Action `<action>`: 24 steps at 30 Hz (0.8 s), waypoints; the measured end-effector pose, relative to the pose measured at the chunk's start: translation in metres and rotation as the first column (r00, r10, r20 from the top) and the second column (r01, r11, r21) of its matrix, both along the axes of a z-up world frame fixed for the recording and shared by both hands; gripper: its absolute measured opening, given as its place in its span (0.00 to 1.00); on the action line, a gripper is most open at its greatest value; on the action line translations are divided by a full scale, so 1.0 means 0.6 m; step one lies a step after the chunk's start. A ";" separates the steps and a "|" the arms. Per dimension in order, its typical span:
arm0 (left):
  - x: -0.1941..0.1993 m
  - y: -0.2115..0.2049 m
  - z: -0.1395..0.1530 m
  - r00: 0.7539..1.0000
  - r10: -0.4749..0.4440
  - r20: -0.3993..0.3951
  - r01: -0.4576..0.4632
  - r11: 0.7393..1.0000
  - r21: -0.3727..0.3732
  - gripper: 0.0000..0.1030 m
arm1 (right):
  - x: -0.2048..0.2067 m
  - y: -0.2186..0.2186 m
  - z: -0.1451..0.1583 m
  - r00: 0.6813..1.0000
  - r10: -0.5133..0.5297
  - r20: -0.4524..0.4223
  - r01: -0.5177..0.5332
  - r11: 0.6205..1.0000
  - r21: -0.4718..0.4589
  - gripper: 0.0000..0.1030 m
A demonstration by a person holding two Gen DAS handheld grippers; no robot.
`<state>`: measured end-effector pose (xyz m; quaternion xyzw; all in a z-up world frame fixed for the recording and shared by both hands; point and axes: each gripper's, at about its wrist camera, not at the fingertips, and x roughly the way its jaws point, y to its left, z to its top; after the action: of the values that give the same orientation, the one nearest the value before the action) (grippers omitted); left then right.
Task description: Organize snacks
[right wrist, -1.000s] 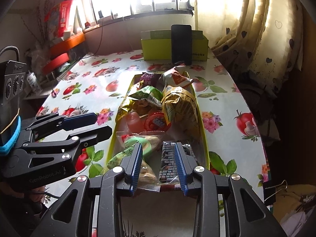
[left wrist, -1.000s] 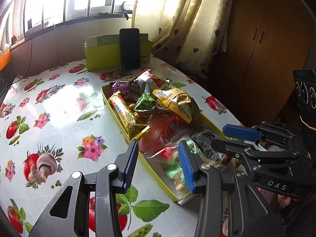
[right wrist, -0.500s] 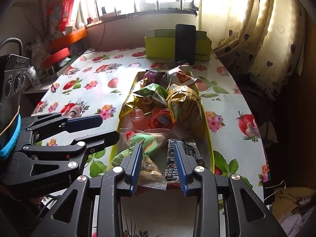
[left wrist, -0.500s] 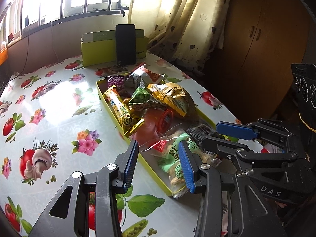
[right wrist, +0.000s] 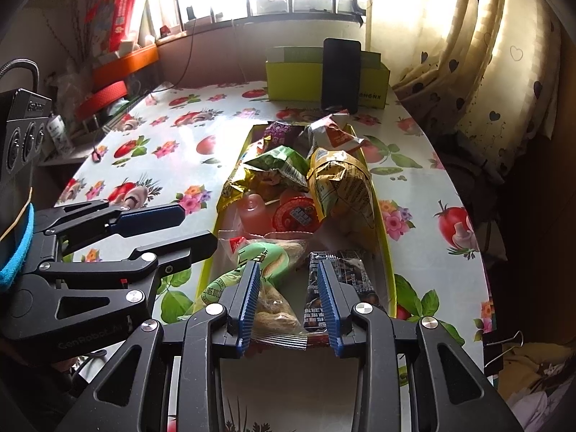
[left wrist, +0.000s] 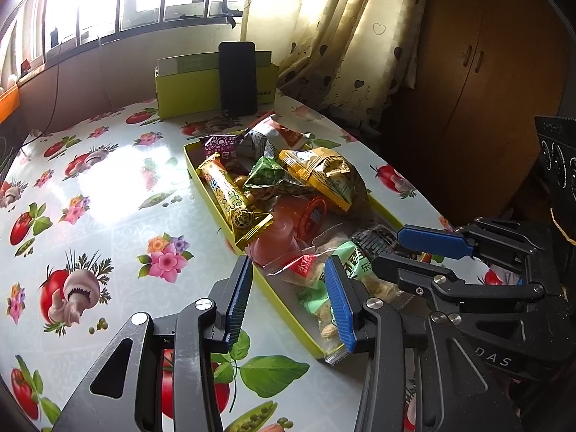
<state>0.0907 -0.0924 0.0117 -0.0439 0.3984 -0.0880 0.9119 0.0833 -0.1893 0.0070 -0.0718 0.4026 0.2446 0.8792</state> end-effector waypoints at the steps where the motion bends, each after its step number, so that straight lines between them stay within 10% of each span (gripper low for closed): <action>1: 0.000 0.000 0.000 1.000 0.001 -0.001 -0.001 1.000 0.000 0.42 | 0.001 0.000 -0.001 1.000 0.001 -0.001 -0.001 1.000 0.000 0.30; 24: 0.002 0.002 0.001 1.000 0.004 0.001 -0.004 1.000 0.008 0.42 | 0.001 0.006 0.000 1.000 0.004 0.000 -0.004 1.000 -0.001 0.30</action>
<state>0.0918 -0.0914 0.0124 -0.0411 0.3984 -0.0847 0.9124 0.0841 -0.1854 0.0069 -0.0732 0.4026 0.2461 0.8787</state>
